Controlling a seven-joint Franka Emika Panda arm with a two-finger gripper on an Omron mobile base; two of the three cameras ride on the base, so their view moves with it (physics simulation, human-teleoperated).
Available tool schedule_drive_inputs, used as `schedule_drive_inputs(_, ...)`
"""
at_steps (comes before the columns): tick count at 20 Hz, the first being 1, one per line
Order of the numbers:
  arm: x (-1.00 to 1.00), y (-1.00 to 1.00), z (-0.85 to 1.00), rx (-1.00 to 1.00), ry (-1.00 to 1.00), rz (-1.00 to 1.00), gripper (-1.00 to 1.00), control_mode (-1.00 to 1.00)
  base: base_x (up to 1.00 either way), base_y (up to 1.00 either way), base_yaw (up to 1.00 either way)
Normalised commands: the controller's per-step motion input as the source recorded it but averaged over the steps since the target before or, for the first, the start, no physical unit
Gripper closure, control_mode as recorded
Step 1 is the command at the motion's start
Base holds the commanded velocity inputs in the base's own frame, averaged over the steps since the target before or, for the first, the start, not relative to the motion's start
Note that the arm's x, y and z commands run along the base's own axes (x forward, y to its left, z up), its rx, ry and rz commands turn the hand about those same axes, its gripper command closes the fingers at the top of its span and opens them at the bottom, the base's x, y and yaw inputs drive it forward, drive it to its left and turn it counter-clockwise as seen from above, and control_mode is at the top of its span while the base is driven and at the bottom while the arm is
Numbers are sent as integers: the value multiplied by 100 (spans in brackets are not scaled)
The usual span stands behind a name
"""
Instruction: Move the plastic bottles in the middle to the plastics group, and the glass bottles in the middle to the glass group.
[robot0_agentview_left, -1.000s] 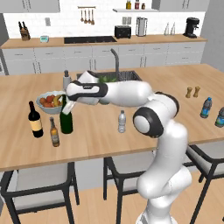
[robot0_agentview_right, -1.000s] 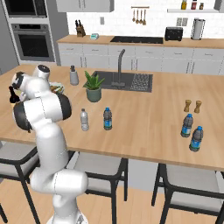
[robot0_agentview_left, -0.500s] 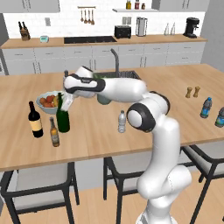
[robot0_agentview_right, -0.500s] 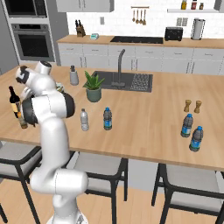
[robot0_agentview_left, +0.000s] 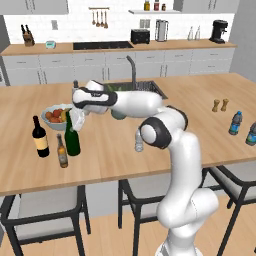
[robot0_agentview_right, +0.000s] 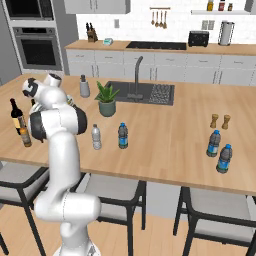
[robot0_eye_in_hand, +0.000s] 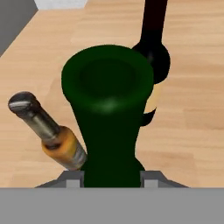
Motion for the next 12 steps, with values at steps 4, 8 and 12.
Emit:
schedule_drive_inputs(4, 0, 6, -55, 0, -5, 10, 100, -100, 0, 0, 0)
schedule_drive_inputs(8, 1, 2, -29, 0, -2, 8, 100, -100, 0, 0, 0)
schedule_drive_inputs(12, 28, 13, 0, 0, -2, 5, 100, -100, 0, 0, 0)
